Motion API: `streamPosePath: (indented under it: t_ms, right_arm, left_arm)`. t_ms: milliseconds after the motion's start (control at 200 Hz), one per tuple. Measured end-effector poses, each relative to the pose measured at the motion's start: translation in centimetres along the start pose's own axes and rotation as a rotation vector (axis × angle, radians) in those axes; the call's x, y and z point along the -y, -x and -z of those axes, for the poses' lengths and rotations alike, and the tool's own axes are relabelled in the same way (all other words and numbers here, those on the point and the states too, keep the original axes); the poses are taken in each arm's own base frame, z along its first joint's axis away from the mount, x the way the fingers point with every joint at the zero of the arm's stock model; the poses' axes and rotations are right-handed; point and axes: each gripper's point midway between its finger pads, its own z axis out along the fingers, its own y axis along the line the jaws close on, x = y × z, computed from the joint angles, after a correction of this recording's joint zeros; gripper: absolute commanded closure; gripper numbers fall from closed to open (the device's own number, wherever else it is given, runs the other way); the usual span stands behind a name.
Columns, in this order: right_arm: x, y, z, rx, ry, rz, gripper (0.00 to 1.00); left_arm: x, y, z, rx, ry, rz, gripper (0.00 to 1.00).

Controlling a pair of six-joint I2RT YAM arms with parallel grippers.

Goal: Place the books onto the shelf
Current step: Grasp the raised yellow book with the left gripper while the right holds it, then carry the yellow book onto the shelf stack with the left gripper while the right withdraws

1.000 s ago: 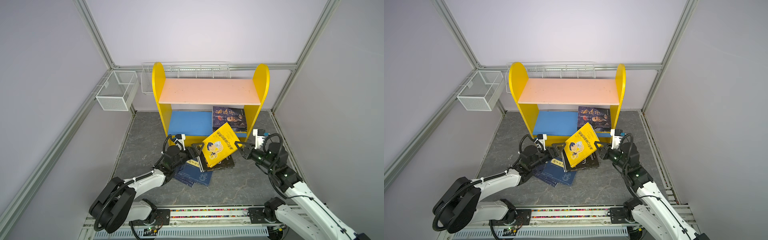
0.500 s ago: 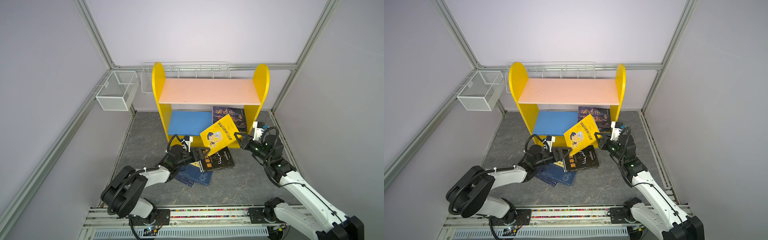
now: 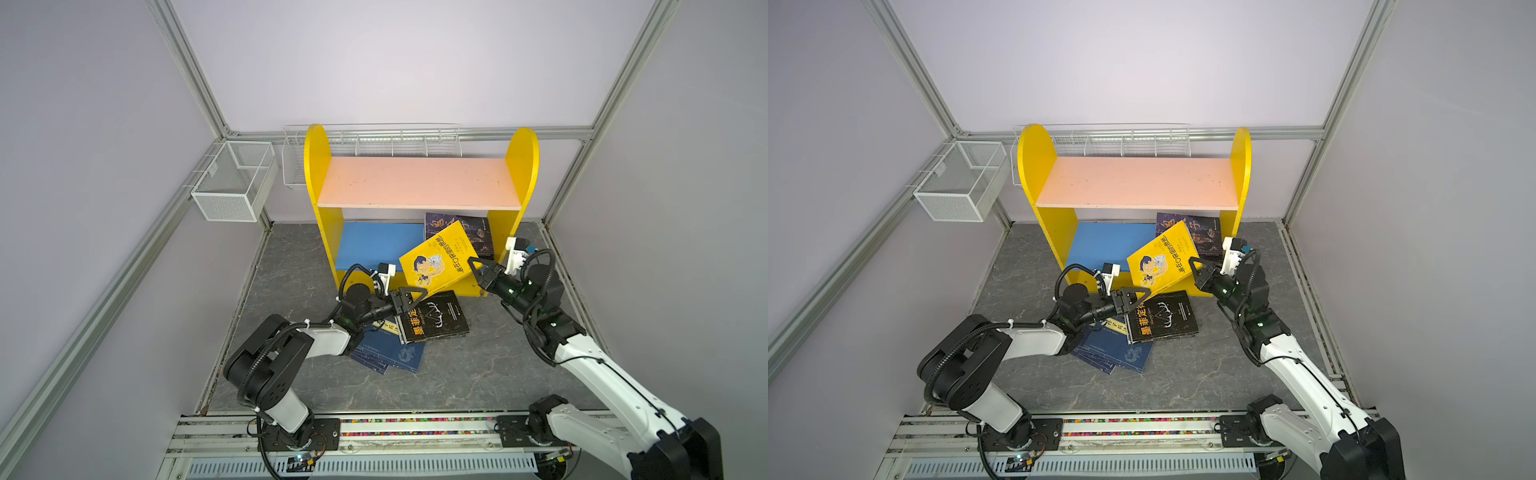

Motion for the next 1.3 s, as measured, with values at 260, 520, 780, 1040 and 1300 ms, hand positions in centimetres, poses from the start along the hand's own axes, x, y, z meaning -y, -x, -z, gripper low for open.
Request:
streamPosePath:
  t_ms: [260,520,780,1040,1300]
  right_arm:
    - [0.9,1.4,0.2,0.062,-0.041,-0.033,0.94]
    - [0.6,2.3,0.8,0.105,-0.050,-0.047,0.71]
    - [2.3,1.1,2.6,0.077,-0.155,0.000,0.45]
    - [1.9,0.7,5.4,0.085,-0.173,0.040,0.45]
    - [2.3,0.5,7.1,0.096,-0.208,0.067,0.44]
  left_arm:
    - [2.2,1.6,0.9,0.069,0.025,-0.048,1.00]
    - [4.3,4.0,0.9,0.099,0.158,-0.172,1.00]
    - [7.1,9.1,-0.8,0.064,0.210,-0.367,1.00]
    - [2.5,11.4,-1.4,-0.001,0.332,-0.372,1.00]
    - [1.0,12.1,-2.8,-0.006,0.325,-0.331,1.00]
